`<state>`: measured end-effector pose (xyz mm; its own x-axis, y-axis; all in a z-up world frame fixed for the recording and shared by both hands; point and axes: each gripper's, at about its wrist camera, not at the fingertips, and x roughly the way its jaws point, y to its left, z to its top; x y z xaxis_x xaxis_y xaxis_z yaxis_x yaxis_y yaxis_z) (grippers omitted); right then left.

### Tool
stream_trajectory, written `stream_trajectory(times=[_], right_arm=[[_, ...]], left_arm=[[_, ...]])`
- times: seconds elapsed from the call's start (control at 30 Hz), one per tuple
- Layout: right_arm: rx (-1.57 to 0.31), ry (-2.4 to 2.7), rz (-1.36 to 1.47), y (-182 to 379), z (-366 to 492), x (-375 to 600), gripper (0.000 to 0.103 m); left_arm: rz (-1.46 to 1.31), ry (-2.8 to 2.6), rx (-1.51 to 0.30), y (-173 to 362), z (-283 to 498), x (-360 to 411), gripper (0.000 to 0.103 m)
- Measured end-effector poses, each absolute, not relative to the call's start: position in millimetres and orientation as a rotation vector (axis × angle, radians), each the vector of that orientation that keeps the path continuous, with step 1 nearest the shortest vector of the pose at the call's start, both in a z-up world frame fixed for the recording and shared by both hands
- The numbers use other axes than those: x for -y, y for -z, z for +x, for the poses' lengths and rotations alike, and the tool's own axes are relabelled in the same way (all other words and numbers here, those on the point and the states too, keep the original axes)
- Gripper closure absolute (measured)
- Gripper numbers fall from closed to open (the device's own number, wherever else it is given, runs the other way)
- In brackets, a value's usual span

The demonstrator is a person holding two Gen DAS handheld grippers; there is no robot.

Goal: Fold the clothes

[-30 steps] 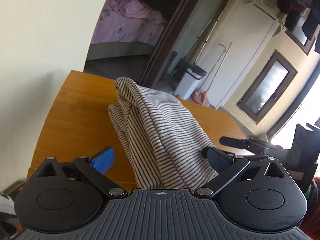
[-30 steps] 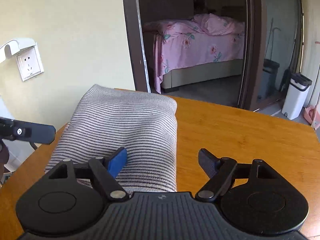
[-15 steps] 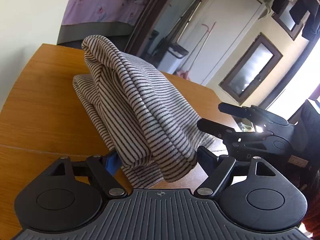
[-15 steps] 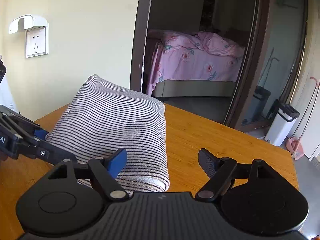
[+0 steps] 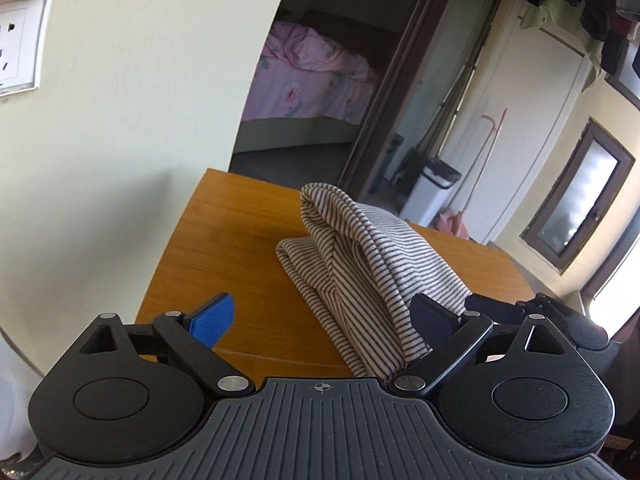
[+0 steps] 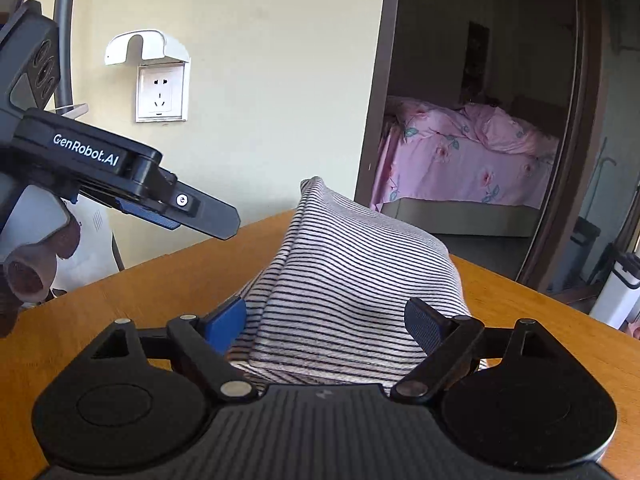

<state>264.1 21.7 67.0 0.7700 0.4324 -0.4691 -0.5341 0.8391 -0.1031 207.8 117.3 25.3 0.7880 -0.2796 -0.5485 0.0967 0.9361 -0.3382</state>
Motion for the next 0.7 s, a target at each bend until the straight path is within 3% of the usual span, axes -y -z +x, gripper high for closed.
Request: stream_trajectory(times=[0.23, 0.33, 0.4, 0.47, 0.7], right_arm=[[-0.378, -0.472, -0.501, -45.8, 264.6, -71.0, 0.01], [-0.386, -0.452, -0.463, -46.9, 275.7, -66.2, 0.011], [-0.387, -0.457, -0.402, -57.1, 280.1, -54.4, 0.028], [-0.375, -0.456, -0.343, -71.9, 283.1, -40.1, 0.063], [-0.336, -0.475, -0.42, -86.4, 277.2, -17.5, 0.067]], left_arm=[[-0.351, 0.185, -0.652, -19.7, 209.4, -127.9, 0.005], [-0.358, 0.179, -0.656, -17.9, 209.2, -131.5, 0.005], [-0.36, 0.175, -0.664, -15.4, 209.4, -133.8, 0.004], [-0.362, 0.17, -0.672, -12.9, 209.9, -136.0, 0.004], [-0.39, 0.17, -0.687, -9.3, 216.0, -134.3, 0.004]])
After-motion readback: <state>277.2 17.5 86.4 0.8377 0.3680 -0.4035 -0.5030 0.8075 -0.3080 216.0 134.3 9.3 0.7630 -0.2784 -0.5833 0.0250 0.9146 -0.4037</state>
